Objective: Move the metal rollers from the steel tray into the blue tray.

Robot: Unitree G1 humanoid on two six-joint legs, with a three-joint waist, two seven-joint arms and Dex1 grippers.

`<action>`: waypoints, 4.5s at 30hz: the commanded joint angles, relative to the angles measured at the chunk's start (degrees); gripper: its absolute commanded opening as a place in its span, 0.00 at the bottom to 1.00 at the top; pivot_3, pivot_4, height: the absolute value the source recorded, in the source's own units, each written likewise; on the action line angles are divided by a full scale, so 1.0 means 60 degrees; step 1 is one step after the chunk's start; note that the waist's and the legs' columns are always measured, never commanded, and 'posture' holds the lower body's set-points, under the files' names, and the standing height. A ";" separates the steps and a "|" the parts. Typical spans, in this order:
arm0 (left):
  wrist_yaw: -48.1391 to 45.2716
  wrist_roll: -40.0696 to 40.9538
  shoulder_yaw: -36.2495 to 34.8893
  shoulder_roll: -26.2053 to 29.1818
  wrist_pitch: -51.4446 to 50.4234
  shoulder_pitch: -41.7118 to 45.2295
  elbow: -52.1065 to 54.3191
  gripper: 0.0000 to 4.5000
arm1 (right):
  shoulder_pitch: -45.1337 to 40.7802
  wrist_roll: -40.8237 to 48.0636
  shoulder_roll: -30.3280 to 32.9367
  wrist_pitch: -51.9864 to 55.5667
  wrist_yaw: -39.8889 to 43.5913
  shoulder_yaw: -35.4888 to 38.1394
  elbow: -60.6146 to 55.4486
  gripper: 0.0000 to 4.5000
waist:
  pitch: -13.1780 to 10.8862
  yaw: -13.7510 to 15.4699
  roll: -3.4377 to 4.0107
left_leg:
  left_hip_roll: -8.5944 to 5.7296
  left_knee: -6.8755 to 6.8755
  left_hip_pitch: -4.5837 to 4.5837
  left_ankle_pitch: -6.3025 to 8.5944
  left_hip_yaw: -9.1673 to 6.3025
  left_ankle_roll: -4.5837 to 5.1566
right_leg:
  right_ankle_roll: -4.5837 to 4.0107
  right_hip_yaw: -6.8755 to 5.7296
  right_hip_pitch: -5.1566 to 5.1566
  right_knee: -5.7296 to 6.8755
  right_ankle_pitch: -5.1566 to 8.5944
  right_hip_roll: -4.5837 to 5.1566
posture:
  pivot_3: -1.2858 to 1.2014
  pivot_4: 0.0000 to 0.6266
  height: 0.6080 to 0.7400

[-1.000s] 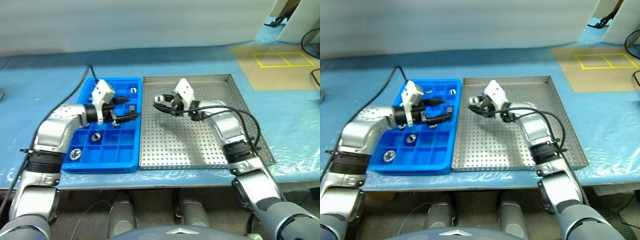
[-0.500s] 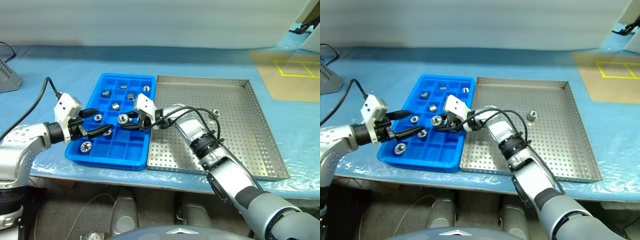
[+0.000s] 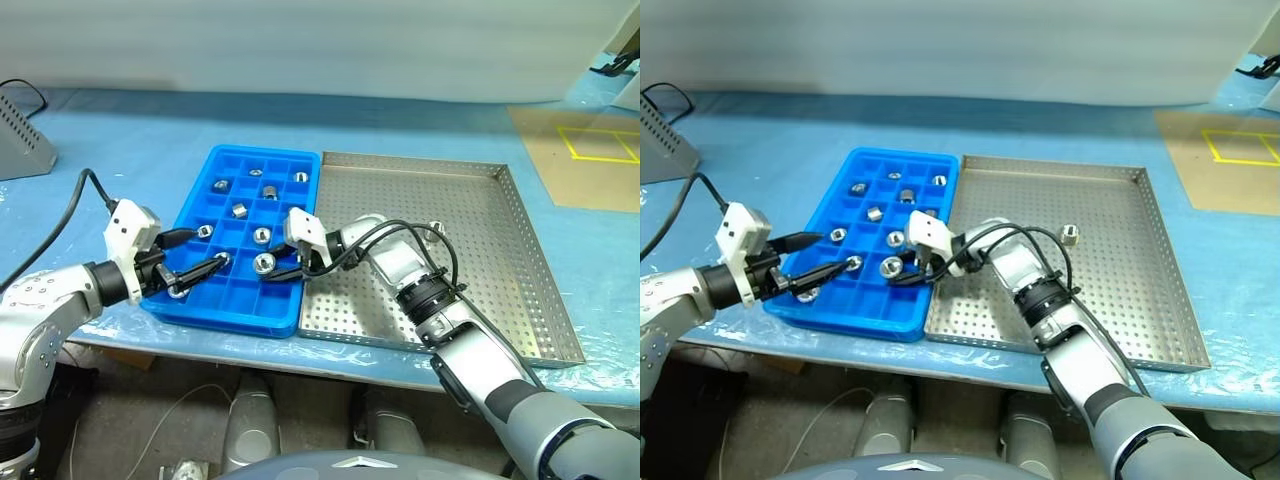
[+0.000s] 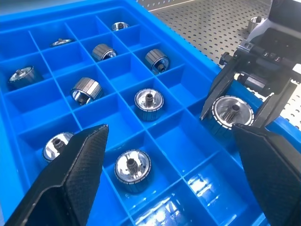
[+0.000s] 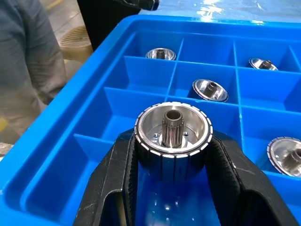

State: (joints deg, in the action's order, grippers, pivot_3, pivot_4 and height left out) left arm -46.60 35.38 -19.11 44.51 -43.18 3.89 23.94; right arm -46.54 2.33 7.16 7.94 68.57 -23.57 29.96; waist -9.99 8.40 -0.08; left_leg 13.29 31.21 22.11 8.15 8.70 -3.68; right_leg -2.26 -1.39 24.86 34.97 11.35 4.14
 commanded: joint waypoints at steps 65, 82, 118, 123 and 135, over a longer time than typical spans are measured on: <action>-0.2266 -0.1750 0.3774 -0.1951 0.2155 0.4436 -0.4164 0.99 | 0.0580 -0.0397 0.3141 -0.0919 -0.3878 0.3225 0.2415 0.37 | 0.0007 -0.1282 -0.0003 | -0.0020 0.0177 -0.0056 0.0043 0.0026 0.0073 | 0.0007 0.0048 -0.0099 0.0052 -0.0009 0.0013 | 0.46 0.24 1.00; -0.2410 -0.1499 0.1106 0.0597 0.2584 0.2196 -0.2510 0.99 | -0.0373 0.0315 -0.0084 0.0404 -0.0903 0.0646 -0.1167 0.37 | -0.0003 -0.0902 0.0005 | 0.0010 0.0089 0.0033 0.0031 0.0035 0.0050 | -0.0006 0.0020 0.0021 0.0031 0.0000 0.0000 | 0.58 0.24 1.00; -0.0645 -0.0104 0.0193 0.0357 0.0884 -0.0439 0.0332 0.99 | -0.0576 0.0354 -0.0181 0.1313 -0.0261 0.0848 -0.0920 0.73 | -0.0005 0.0536 -0.0007 | 0.0004 -0.0026 -0.0006 0.0003 0.0002 -0.0003 | 0.0017 0.0001 -0.0018 -0.0008 0.0036 0.0003 | 0.61 0.24 1.00; -0.0546 -0.0582 0.1234 -0.0410 0.1609 0.1662 -0.1407 0.99 | 0.0203 0.1188 0.1543 0.3085 -0.0407 0.2063 -0.3333 0.73 | 0.0001 0.0265 -0.0015 | 0.0006 -0.0005 -0.0023 -0.0025 0.0006 -0.0045 | 0.0027 0.0008 -0.0017 0.0043 0.0037 -0.0005 | 0.54 0.24 1.00; -0.0304 -0.1574 0.3125 -0.3067 0.2859 0.3900 -0.4195 0.99 | 0.3936 0.1067 0.2622 0.4657 -0.4941 0.4726 -0.6781 0.73 | 0.0005 -0.0867 -0.0016 | 0.0006 0.0008 -0.0027 -0.0057 0.0011 -0.0092 | -0.0003 0.0045 -0.0010 0.0042 0.0018 -0.0040 | 0.43 0.24 1.00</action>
State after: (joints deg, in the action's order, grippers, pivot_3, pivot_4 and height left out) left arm -48.51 26.14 0.22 26.59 -27.82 25.57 -0.62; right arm -23.97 7.04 23.64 34.45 42.26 2.18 -3.38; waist -9.96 3.20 -0.17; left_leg 13.34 31.27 21.95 7.81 8.77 -4.22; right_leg -2.28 -1.07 24.83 35.22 11.46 3.84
